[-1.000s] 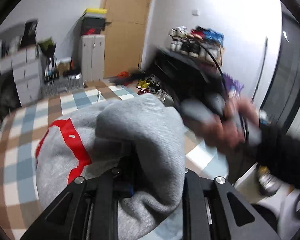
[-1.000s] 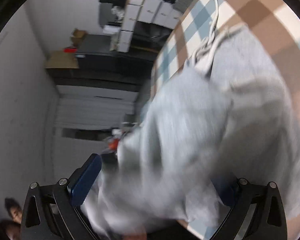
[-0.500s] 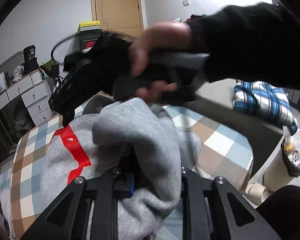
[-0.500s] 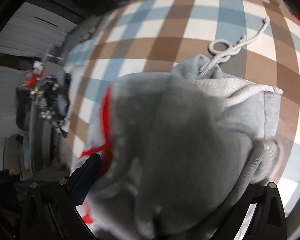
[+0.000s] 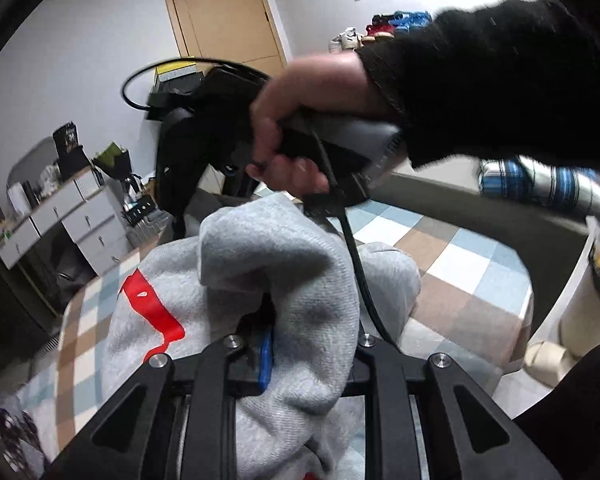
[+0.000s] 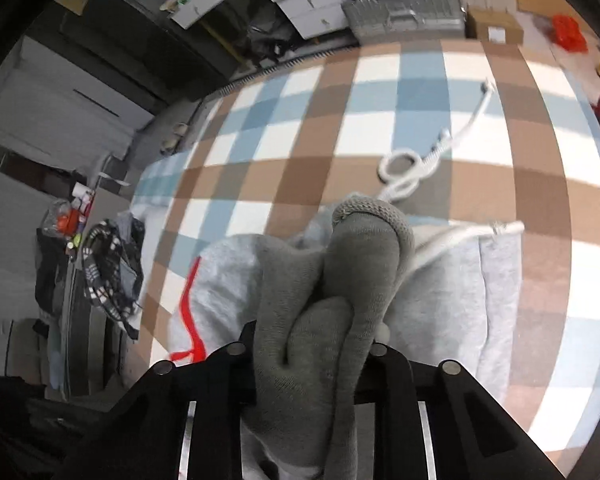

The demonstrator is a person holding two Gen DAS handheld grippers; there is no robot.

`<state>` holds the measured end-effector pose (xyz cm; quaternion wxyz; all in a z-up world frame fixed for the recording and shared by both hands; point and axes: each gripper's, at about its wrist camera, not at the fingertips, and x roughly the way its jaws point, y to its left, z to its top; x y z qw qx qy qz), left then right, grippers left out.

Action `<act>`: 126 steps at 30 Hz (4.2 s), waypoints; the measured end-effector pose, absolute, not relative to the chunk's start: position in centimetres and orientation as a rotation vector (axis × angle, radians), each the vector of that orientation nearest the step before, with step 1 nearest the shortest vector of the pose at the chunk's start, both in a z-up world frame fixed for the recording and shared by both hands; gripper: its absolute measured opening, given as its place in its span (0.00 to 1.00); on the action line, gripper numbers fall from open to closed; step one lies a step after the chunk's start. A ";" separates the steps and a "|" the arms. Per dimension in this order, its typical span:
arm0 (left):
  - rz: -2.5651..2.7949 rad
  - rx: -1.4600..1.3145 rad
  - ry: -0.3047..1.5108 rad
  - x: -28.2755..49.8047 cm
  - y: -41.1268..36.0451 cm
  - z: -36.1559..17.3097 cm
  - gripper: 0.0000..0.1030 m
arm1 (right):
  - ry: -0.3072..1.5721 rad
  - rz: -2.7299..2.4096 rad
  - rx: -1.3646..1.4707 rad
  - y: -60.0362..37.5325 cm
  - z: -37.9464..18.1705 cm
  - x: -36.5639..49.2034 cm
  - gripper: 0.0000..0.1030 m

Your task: Fold large clothes

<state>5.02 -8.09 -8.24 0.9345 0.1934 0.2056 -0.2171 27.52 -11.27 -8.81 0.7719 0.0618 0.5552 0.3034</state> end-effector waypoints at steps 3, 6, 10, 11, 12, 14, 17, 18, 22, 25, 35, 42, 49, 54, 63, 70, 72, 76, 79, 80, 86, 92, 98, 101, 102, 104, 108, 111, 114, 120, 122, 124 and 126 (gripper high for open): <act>-0.404 0.491 0.394 5.0 -9.1 -8.1 0.14 | 1.161 0.699 0.105 -12.2 -6.2 27.6 0.20; -0.371 0.609 0.373 5.5 -10.9 -7.5 0.14 | 1.122 0.722 0.059 -13.1 -3.7 28.6 0.20; -0.389 0.696 0.400 7.1 -14.1 -7.1 0.15 | 1.124 0.714 -0.008 -14.3 -3.7 30.2 0.20; -0.400 0.717 0.416 7.4 -14.8 -7.4 0.15 | 1.123 0.709 -0.019 -15.1 -4.1 30.6 0.20; -0.421 0.736 0.420 7.5 -15.5 -7.8 0.15 | 1.131 0.704 -0.027 -15.7 -4.7 30.9 0.20; -0.455 0.777 0.470 7.6 -16.5 -9.4 0.15 | 1.182 0.668 -0.023 -18.1 -8.2 32.2 0.20; -0.493 0.835 0.517 7.0 -17.5 -11.9 0.15 | 1.259 0.638 0.048 -21.2 -13.5 33.0 0.20; -0.505 0.838 0.514 6.4 -17.5 -12.4 0.14 | 1.257 0.648 0.076 -22.0 -14.8 32.9 0.21; -0.512 0.670 0.487 4.6 -15.0 -9.6 0.15 | 1.223 0.689 0.222 -24.3 -15.6 32.6 0.44; -0.513 0.487 0.480 3.0 -11.4 -5.6 0.27 | 1.256 0.612 0.216 -25.0 -15.0 32.1 0.93; -0.435 0.384 0.365 -1.8 -4.4 -1.9 0.64 | 0.964 0.454 0.159 -27.4 -4.2 22.6 0.95; -0.451 -0.123 0.521 7.0 2.6 -2.2 0.80 | 0.914 0.651 0.008 -21.4 -4.4 13.8 1.00; -0.580 -0.433 0.756 12.0 3.0 -7.8 0.79 | 1.104 0.515 0.148 -24.6 -14.5 14.5 0.99; -0.484 -0.169 0.690 8.1 -0.3 -8.6 0.78 | 1.039 0.525 0.278 -27.4 -16.9 14.1 1.00; -0.397 0.096 0.606 5.9 -1.0 -10.5 0.79 | 0.870 0.449 0.341 -30.0 -11.6 12.8 1.00; -0.363 0.152 0.524 6.0 -0.7 -11.5 0.79 | 0.793 0.705 0.487 -26.0 -8.2 9.4 1.00; -0.372 0.113 0.515 6.0 0.0 -10.9 0.79 | 0.906 0.733 0.564 -25.3 -11.9 10.7 1.00; -0.436 0.005 0.596 6.2 1.4 -7.9 0.79 | 0.879 0.753 0.726 -27.7 -15.4 12.1 0.96; -0.520 -0.107 0.571 5.0 2.6 -5.4 0.80 | 0.875 0.722 0.747 -28.7 -16.3 12.3 0.81; -0.537 -0.126 0.572 5.0 2.7 -4.9 0.80 | 0.875 0.716 0.748 -28.8 -16.6 12.3 0.78; -0.608 -0.205 0.638 7.8 1.2 -5.4 0.80 | 0.862 0.685 0.725 -29.4 -16.4 10.8 0.65; -0.579 -0.001 0.632 7.0 -2.3 -9.5 0.79 | 0.839 0.659 0.641 -28.6 -16.1 10.2 0.64; -0.569 0.023 0.565 6.5 -1.8 -10.1 0.79 | 0.647 0.554 0.507 -28.6 -8.3 10.0 1.00; -0.552 0.069 0.551 6.4 -2.2 -10.0 0.80 | 0.698 0.380 0.175 -25.8 -4.5 14.8 1.00; -0.543 0.094 0.547 6.2 -2.5 -10.1 0.80 | 0.766 0.340 0.087 -24.7 -4.6 17.2 1.00; -0.532 0.135 0.538 5.9 -3.1 -10.2 0.82 | 0.910 0.315 -0.031 -23.0 -6.0 21.8 1.00; -0.531 0.140 0.532 5.9 -2.8 -10.4 0.82 | 1.067 0.376 -0.116 -20.8 -8.8 26.4 1.00; -0.540 0.134 0.533 5.9 -2.5 -10.4 0.82 | 1.170 0.442 -0.220 -18.7 -11.1 28.0 0.98; -0.549 0.145 0.535 5.9 -2.7 -10.4 0.82 | 1.227 0.454 -0.287 -17.7 -12.7 28.8 0.47; -0.539 0.142 0.537 6.4 -2.7 -10.4 0.82 | 1.091 0.434 -0.477 -15.1 -10.1 28.9 0.18; -0.533 0.154 0.534 6.4 -3.0 -10.5 0.82 | 1.053 0.430 -0.496 -14.6 -9.5 29.7 0.18; -0.526 0.165 0.530 6.4 -3.1 -10.5 0.82 | 1.038 0.461 -0.474 -14.6 -9.2 30.7 0.18; -0.523 0.180 0.524 6.4 -3.2 -10.6 0.82 | 1.052 0.484 -0.444 -15.6 -10.5 31.6 0.18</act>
